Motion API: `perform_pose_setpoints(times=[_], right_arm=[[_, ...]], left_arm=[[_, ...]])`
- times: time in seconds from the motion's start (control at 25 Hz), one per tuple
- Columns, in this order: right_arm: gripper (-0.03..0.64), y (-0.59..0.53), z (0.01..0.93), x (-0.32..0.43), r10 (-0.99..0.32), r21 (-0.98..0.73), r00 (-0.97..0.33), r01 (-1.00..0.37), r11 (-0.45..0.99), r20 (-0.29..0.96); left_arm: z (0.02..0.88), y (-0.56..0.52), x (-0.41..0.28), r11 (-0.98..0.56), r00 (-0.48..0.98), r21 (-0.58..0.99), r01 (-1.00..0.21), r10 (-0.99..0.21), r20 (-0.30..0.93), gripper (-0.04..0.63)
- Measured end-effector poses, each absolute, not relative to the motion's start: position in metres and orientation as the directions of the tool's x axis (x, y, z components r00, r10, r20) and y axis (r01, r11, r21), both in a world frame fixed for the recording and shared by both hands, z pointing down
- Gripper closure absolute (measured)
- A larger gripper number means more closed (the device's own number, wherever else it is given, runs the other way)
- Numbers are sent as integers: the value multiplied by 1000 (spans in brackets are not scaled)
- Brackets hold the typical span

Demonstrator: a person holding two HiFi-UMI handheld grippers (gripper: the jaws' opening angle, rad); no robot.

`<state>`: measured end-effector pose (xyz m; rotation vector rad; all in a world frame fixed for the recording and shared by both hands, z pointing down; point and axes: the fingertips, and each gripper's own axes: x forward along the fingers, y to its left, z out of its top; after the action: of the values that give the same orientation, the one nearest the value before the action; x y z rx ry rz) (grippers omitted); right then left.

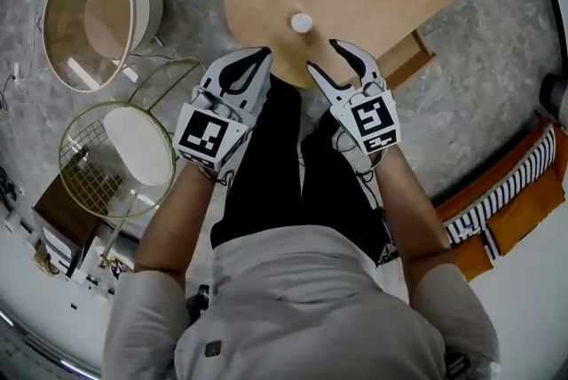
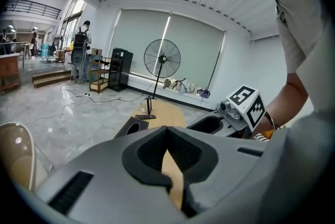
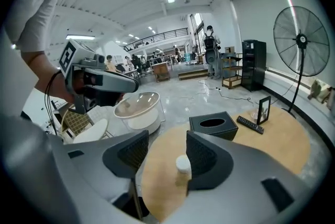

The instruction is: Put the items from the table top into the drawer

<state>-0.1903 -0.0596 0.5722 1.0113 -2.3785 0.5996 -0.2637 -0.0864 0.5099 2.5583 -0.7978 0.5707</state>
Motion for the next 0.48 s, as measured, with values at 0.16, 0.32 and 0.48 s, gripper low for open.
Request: perform_pose_setpoints(times=[0.16,0.32,0.48], right_arm=[[374,-62,624,-189,-518,-189,-581,-759,622,628],[360,-63,682,-199,-489,-191,-560,-765,616,669],[353,-76,737,-210,-457,-167,-527,-766,621,716]], left_arm=[[549,-86,-256,-764,754,255,-593,-414,511,586],[586,-89,-260,-779,754,244,-578,-395,524,586],[629,-108,-269,-772,750,259,-581,-383,540,586]])
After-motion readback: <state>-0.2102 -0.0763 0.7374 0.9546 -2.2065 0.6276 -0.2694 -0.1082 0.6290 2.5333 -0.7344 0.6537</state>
